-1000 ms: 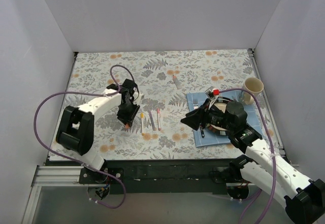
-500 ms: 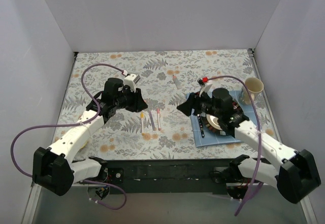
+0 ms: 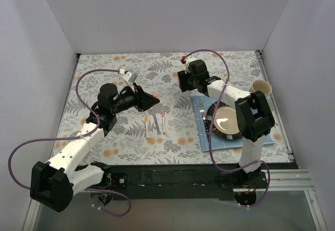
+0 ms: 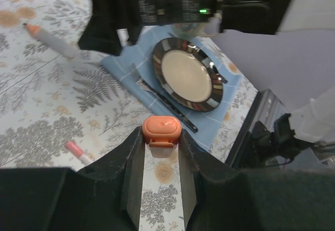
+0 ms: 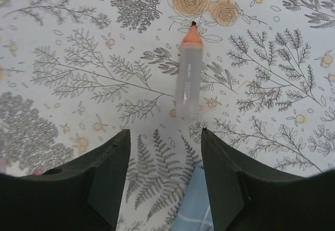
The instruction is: Insert the pens into the pen caps
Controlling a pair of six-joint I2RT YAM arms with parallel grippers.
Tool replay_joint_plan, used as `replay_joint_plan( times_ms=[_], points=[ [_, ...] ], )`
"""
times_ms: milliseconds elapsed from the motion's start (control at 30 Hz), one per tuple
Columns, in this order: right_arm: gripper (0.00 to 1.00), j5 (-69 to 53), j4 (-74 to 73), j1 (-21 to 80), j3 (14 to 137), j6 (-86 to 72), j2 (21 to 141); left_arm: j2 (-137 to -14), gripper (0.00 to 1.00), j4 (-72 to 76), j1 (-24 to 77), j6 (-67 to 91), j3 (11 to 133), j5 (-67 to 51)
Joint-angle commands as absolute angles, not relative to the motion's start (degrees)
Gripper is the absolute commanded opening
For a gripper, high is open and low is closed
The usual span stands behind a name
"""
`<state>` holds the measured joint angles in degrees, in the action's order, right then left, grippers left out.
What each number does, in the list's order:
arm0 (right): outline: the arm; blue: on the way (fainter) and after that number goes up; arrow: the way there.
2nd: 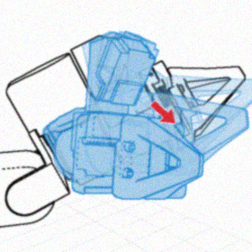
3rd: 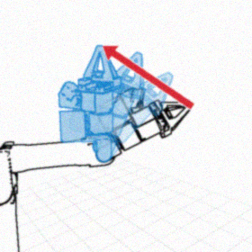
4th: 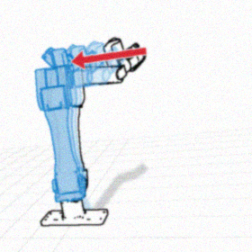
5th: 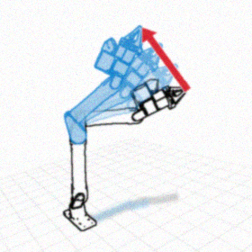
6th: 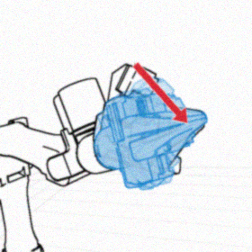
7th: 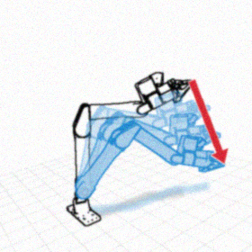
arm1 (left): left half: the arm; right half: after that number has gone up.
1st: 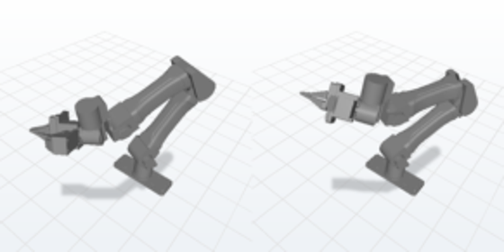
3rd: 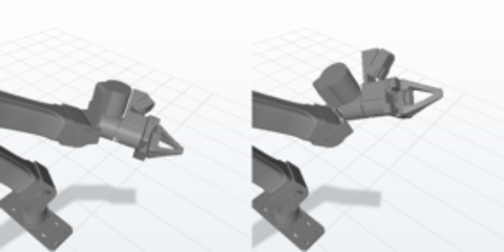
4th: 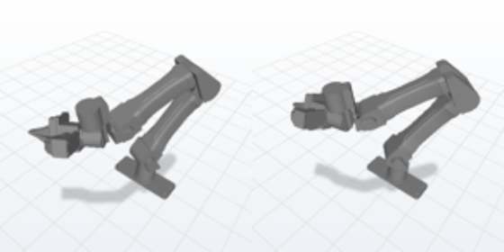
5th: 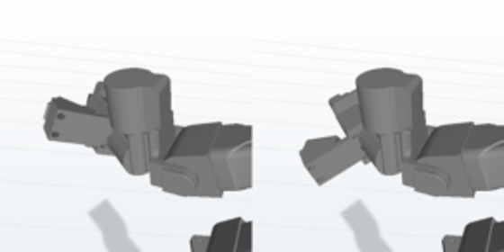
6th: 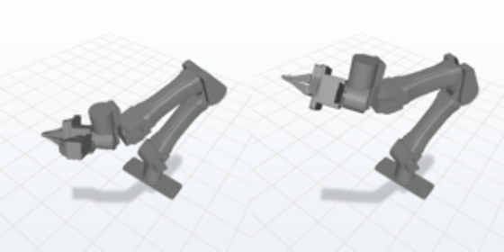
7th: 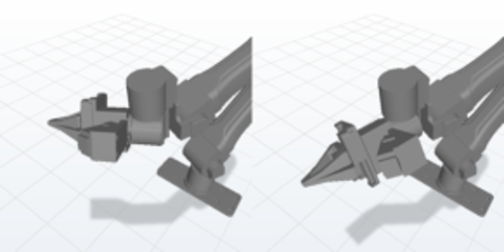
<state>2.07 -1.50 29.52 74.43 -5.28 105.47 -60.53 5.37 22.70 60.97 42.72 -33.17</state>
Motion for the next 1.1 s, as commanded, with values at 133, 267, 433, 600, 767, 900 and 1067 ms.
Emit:
replay_joint_plan(
  times_ms=[133,267,433,600,767,900,1067],
  points=[
    [0.59,3.87,-8.35,28.48,89.46,2.99,118.98,-61.26,0.00,15.90,22.41,63.19,41.75,-45.53],
    [0.56,3.78,-9.75,28.48,94.03,3.43,123.74,-60.47,0.00,14.42,22.41,63.37,42.19,-42.46],
    [0.56,6.84,-10.37,28.39,96.94,3.95,128.22,-57.75,0.00,15.73,22.41,66.26,41.40,-38.86],
    [0.55,7.39,-12.65,28.21,98.70,4.57,131.21,-55.11,0.00,16.79,22.24,66.27,39.64,-37.36],
    [0.34,7.29,-13.98,28.30,96.25,3.52,130.35,-52.39,0.00,16.26,22.32,66.80,39.11,-33.67],
    [0.23,6.94,-12.66,28.74,90.89,2.99,126.66,-51.68,0.00,12.85,22.24,66.18,40.25,-29.28],
    [0.01,4.75,-12.92,30.41,84.31,1.33,121.83,-53.96,0.00,7.91,22.24,65.66,42.71,-28.46]
  ],
)
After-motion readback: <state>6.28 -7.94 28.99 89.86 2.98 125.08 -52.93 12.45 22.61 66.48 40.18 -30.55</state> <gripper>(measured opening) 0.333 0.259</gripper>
